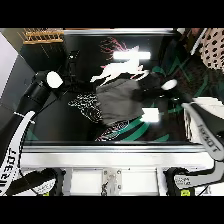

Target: Fold the clothes and pants, and hang the long-sleeved shirts on hangers.

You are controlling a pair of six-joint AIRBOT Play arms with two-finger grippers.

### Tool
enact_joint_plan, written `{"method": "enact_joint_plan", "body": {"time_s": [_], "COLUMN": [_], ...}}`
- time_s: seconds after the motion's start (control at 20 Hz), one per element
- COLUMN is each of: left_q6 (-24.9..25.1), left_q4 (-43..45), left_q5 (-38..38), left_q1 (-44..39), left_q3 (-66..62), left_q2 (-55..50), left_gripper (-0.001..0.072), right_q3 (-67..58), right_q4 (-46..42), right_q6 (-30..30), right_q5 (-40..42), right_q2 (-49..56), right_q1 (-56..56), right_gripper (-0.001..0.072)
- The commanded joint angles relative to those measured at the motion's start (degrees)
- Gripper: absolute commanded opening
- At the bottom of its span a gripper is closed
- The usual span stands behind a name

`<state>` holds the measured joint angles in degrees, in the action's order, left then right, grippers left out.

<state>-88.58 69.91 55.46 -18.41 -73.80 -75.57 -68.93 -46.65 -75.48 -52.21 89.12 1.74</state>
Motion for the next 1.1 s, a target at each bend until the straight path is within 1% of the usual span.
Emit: {"method": "enact_joint_plan", "body": {"time_s": [0.0, 0.2, 0.3, 0.45, 0.5, 0.65, 0.7, 0.8, 0.9, 1.05], "left_q6": [0.0, 0.1, 0.0, 0.0, 0.0, 0.0, 0.0, 0.1, 0.1, 0.1], "left_q4": [0.0, -0.5, -1.0, -0.9, -0.9, -1.0, -1.0, -0.9, -0.9, -0.9], "left_q5": [0.0, 0.5, 0.9, 1.0, 1.0, 1.1, 1.1, 1.4, 1.9, 2.7], "left_q1": [0.0, 0.0, 0.0, -0.1, -0.1, -0.1, -0.1, -0.1, -0.1, -0.1], "left_q3": [0.0, 0.0, 0.0, 0.0, 0.0, 0.0, 0.0, 0.0, 0.0, 0.0], "left_q2": [0.0, 0.0, 0.0, 0.0, 0.0, 0.0, 0.0, 0.0, 0.0, 0.0], "left_gripper": [0.0004, 0.0003, 0.0004, 0.0004, 0.0004, 0.0004, 0.0004, 0.0004, 0.0004, 0.0004], "right_q3": [-1.8, -1.8, -1.8, -1.7, -1.7, -0.5, 0.5, 3.9, 8.5, 16.4], "right_q4": [-14.2, -14.2, -14.2, -14.7, -16.6, -28.2, -29.7, -30.4, -32.1, -35.9], "right_q6": [-7.3, -7.3, -7.3, -7.7, -9.0, -16.7, -17.8, -17.9, -20.3, -21.9], "right_q5": [-2.1, -1.8, -1.1, 0.3, 0.3, -0.1, -1.0, -3.7, -5.7, -6.8], "right_q2": [-7.6, -11.6, -13.4, -17.1, -18.3, -22.4, -23.6, -25.6, -27.9, -31.8], "right_q1": [-16.5, -35.8, -43.0, -50.2, -51.4, -52.0, -52.0, -52.0, -52.0, -52.0], "right_gripper": [0.0023, 0.0022, 0.0022, 0.0022, 0.0022, 0.0022, 0.0022, 0.0022, 0.0022, 0.0022]}}
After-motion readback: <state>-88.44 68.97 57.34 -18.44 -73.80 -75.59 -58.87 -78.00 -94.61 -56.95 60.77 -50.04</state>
